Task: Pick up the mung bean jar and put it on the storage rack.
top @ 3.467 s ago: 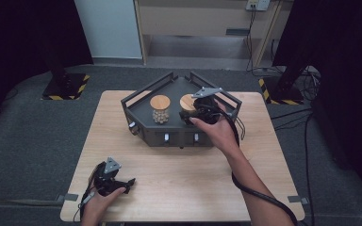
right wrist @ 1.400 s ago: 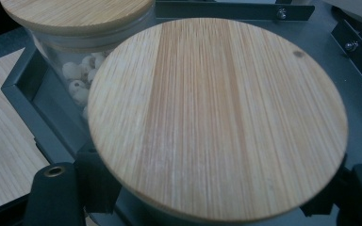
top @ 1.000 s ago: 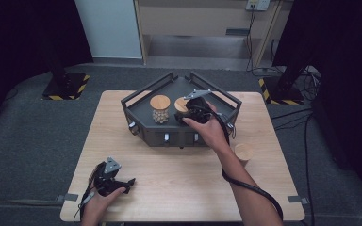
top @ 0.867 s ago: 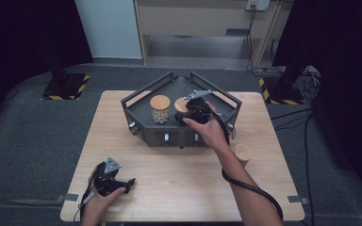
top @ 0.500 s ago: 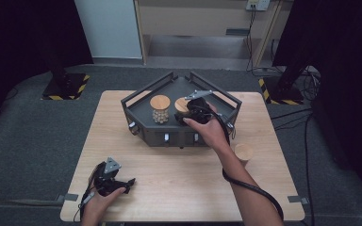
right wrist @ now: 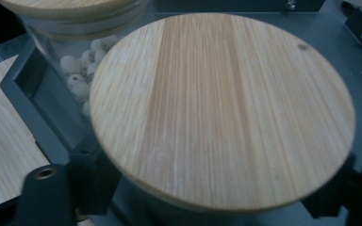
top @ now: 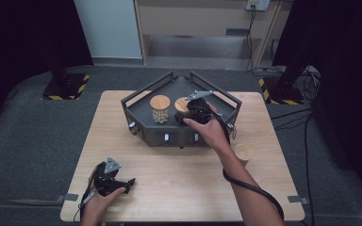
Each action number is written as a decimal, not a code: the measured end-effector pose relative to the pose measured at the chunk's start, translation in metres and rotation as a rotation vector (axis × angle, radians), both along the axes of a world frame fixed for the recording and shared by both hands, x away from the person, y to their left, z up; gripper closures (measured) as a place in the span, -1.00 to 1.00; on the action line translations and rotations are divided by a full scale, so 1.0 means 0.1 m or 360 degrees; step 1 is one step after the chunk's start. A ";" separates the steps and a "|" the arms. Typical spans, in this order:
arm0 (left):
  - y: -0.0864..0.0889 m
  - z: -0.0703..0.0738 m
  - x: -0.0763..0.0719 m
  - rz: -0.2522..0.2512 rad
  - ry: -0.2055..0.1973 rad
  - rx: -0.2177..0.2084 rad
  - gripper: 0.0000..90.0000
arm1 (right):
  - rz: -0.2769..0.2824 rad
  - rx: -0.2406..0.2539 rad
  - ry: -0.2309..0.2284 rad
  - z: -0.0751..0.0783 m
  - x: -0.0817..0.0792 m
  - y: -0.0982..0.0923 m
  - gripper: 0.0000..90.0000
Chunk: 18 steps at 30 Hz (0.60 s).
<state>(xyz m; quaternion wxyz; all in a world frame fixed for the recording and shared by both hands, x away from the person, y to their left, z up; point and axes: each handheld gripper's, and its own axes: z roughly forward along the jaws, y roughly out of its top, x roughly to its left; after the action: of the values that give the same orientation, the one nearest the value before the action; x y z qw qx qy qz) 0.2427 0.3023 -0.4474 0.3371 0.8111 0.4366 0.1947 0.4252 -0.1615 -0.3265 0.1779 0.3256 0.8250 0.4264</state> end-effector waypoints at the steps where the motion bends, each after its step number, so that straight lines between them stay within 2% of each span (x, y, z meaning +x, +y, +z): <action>1: 0.00 0.00 0.00 0.0000 0.0000 0.0000 -1.00 | 0.0000 0.0000 0.0000 0.00 0.00 0.00 -0.58; 3: 0.00 0.00 0.00 0.0000 0.0000 0.0000 -1.00 | 0.0010 -0.0035 -0.0003 0.02 -0.01 0.02 -0.74; 6: 0.00 0.00 0.00 0.0000 0.0000 0.0001 -1.00 | 0.0004 -0.0044 -0.0025 0.04 -0.06 0.02 -0.82; 15: 0.00 0.00 0.00 0.0001 0.0000 0.0001 -1.00 | 0.0016 -0.0041 -0.0046 0.09 -0.14 -0.05 -0.90; 18: 0.00 0.00 0.00 0.0001 0.0000 0.0001 -1.00 | 0.0023 -0.0037 -0.0061 0.14 -0.21 -0.08 -0.90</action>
<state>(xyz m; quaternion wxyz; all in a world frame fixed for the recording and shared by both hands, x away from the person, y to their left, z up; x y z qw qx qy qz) 0.2427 0.3022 -0.4474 0.3369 0.8111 0.4366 0.1950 0.4037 -0.1700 -0.3124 0.1944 0.3092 0.8287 0.4241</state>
